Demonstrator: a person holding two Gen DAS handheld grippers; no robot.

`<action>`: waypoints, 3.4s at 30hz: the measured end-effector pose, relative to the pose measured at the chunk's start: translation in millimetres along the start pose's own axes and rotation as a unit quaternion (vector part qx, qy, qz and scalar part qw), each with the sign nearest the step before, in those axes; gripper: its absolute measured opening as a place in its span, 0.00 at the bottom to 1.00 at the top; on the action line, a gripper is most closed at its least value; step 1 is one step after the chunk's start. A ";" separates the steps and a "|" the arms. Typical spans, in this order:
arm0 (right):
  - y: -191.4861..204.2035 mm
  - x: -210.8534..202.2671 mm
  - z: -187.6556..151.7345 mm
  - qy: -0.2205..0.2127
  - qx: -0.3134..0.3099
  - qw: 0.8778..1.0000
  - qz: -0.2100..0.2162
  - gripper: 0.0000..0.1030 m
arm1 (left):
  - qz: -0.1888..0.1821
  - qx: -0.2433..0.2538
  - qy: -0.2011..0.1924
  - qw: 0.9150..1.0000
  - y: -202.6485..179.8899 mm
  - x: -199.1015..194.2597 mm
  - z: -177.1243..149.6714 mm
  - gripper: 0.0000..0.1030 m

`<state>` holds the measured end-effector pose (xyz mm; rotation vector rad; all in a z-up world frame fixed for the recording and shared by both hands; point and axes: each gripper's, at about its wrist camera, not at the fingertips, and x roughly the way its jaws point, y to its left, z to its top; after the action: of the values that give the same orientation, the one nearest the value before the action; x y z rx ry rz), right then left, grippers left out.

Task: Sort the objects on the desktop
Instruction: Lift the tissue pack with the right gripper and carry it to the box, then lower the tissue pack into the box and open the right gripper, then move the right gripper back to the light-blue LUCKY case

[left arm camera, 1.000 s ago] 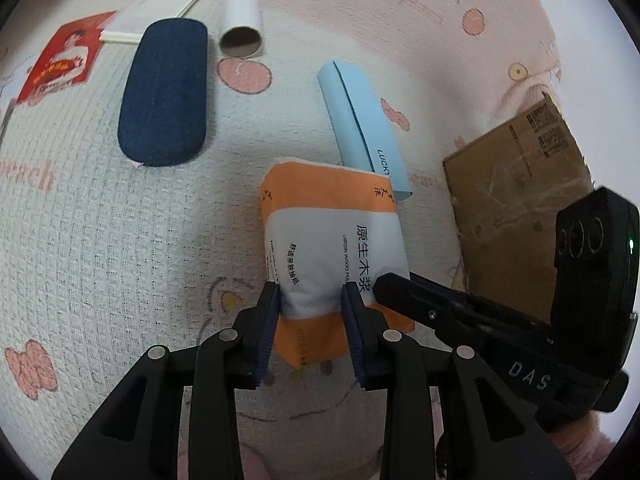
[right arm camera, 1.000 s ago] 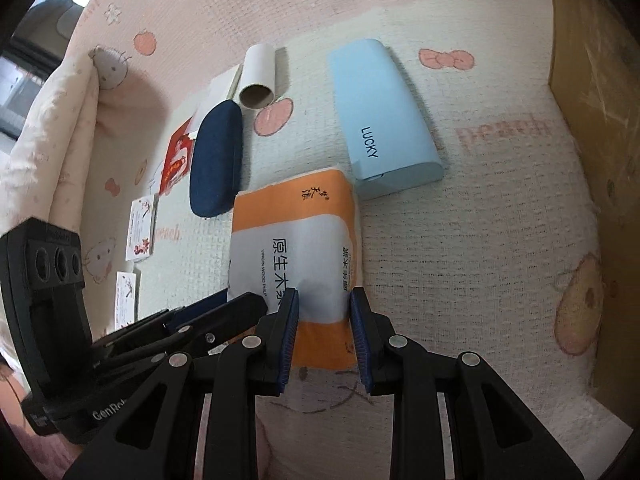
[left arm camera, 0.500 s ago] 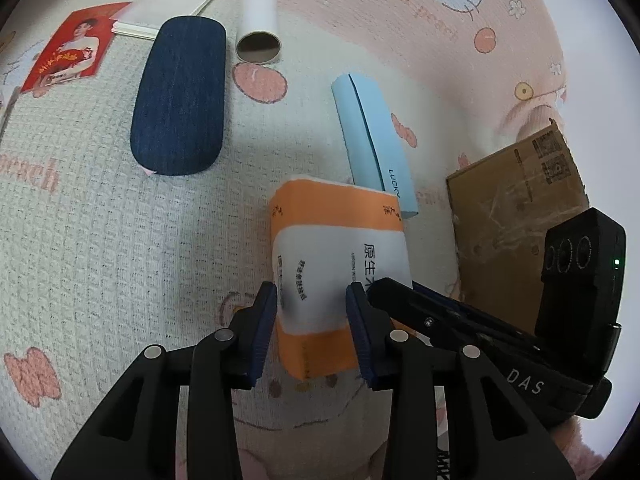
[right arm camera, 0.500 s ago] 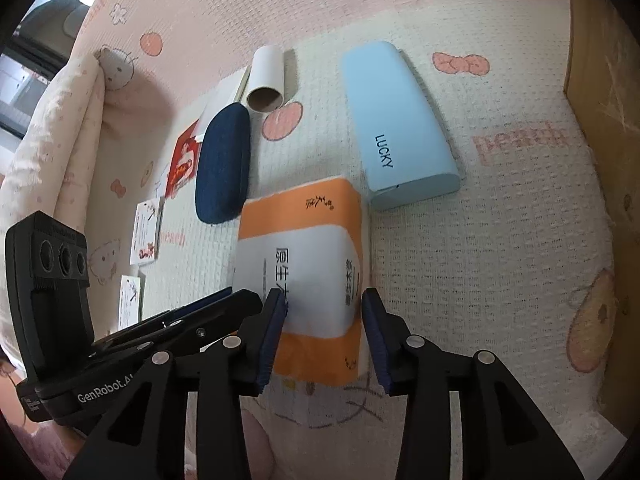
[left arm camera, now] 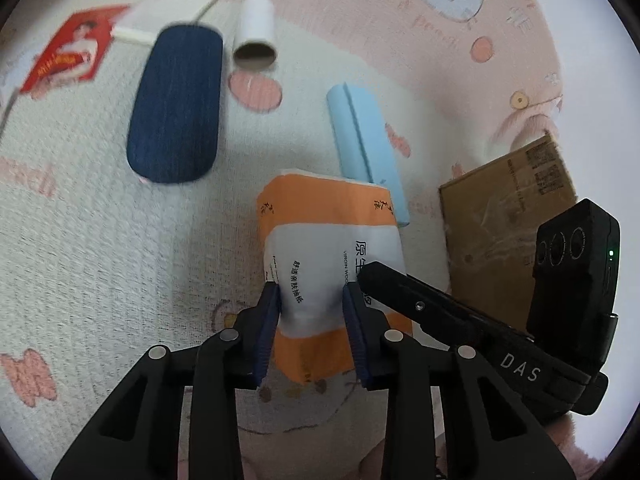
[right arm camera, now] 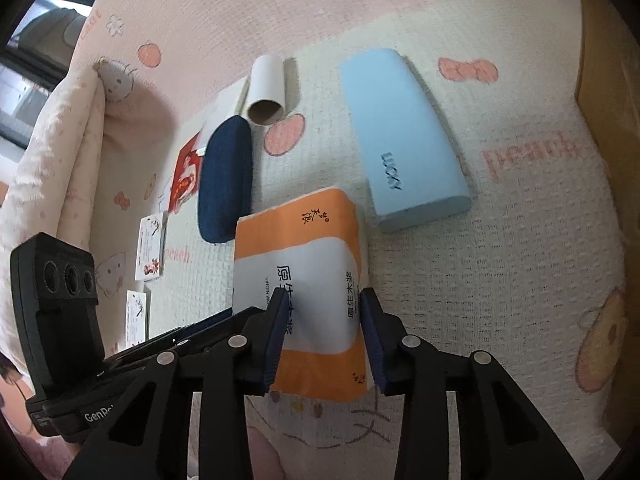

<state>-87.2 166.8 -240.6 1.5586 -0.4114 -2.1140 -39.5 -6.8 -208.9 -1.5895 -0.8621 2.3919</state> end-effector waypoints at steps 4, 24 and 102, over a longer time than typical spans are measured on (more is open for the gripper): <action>12.2 -20.4 6.8 -0.018 -0.010 1.000 0.013 0.32 | -0.005 0.014 -0.022 1.000 -10.5 -26.6 6.2 0.33; 27.8 -179.7 54.7 -0.154 -0.085 0.984 -0.011 0.32 | -0.061 0.132 -0.103 0.984 -150.2 -88.7 50.3 0.33; -74.1 -285.5 46.1 -0.125 0.013 0.973 -0.193 0.82 | -0.114 0.235 -0.023 0.965 -266.2 -38.4 35.6 0.63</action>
<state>-77.9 381.5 -33.4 1.4841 -0.2321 -2.6275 -104.8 183.4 -26.8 -1.1881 -0.4079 2.2524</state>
